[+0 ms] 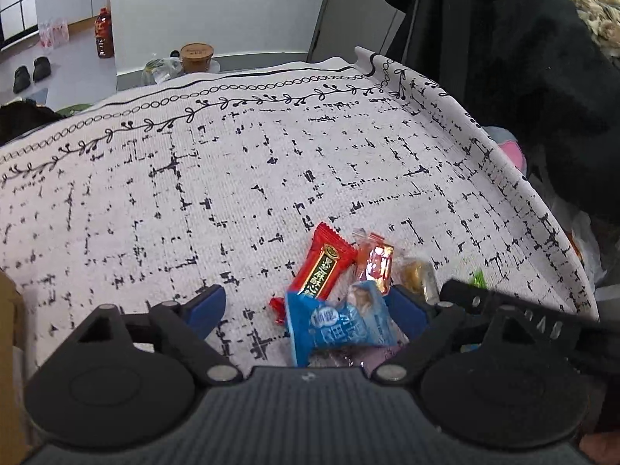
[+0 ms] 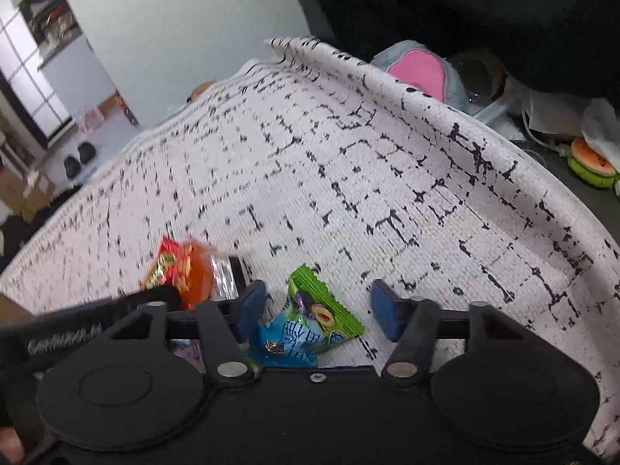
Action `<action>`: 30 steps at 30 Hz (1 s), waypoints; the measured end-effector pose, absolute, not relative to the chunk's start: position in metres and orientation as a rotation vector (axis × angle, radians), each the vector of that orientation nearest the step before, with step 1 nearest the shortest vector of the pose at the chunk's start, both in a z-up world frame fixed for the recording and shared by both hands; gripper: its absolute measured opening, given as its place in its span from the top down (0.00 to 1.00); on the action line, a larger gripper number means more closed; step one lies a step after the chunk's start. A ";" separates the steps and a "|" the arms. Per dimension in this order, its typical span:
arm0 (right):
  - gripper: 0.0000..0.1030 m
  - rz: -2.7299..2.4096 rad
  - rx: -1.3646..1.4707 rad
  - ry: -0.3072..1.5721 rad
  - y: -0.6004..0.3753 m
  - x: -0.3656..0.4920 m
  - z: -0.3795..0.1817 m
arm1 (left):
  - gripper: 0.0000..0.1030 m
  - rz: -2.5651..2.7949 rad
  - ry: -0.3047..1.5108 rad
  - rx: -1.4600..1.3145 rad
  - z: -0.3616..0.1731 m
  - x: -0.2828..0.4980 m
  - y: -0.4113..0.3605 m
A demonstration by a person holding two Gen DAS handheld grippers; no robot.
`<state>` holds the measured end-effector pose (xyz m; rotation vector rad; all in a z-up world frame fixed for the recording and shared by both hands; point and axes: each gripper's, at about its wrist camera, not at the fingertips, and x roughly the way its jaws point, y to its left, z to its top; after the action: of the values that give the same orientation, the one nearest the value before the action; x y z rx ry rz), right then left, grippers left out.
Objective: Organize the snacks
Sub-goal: 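Grasp the blue candy wrapper with the left tool while the right tool grasps the green-and-blue candy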
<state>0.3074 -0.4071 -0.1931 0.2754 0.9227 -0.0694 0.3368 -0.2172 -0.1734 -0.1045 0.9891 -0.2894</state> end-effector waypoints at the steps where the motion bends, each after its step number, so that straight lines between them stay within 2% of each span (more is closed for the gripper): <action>1: 0.58 -0.070 0.266 0.929 -0.407 0.305 -0.193 | 0.26 -0.290 0.990 -0.110 -0.175 0.337 -0.218; 2: 0.63 -0.071 0.254 0.930 -0.406 0.303 -0.193 | 0.33 -0.296 0.995 -0.120 -0.176 0.336 -0.218; 3: 0.68 -0.071 0.248 0.931 -0.407 0.301 -0.192 | 0.46 -0.301 1.004 -0.128 -0.177 0.336 -0.219; 4: 0.75 -0.073 0.247 0.936 -0.407 0.300 -0.192 | 0.52 -0.300 1.012 -0.135 -0.179 0.334 -0.219; 6: 0.79 -0.070 0.270 0.939 -0.410 0.297 -0.189 | 0.62 -0.283 1.012 -0.129 -0.177 0.330 -0.219; 7: 0.84 -0.070 0.278 0.939 -0.411 0.296 -0.188 | 0.66 -0.280 1.018 -0.137 -0.177 0.329 -0.218; 9: 0.86 -0.074 0.285 0.938 -0.412 0.292 -0.185 | 0.69 -0.278 1.002 -0.149 -0.172 0.324 -0.214; 10: 0.90 -0.076 0.286 0.936 -0.412 0.290 -0.183 | 0.69 -0.272 0.992 -0.146 -0.170 0.321 -0.212; 13: 0.91 -0.074 0.286 0.917 -0.410 0.284 -0.178 | 0.70 -0.266 0.978 -0.165 -0.162 0.315 -0.207; 30: 0.93 -0.037 0.301 0.817 -0.393 0.255 -0.138 | 0.71 -0.271 0.885 -0.181 -0.115 0.281 -0.185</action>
<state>0.2553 -0.3934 -0.1378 0.3014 0.8171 -0.0367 0.2807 -0.1853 -0.1147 -0.1808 0.8855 -0.2713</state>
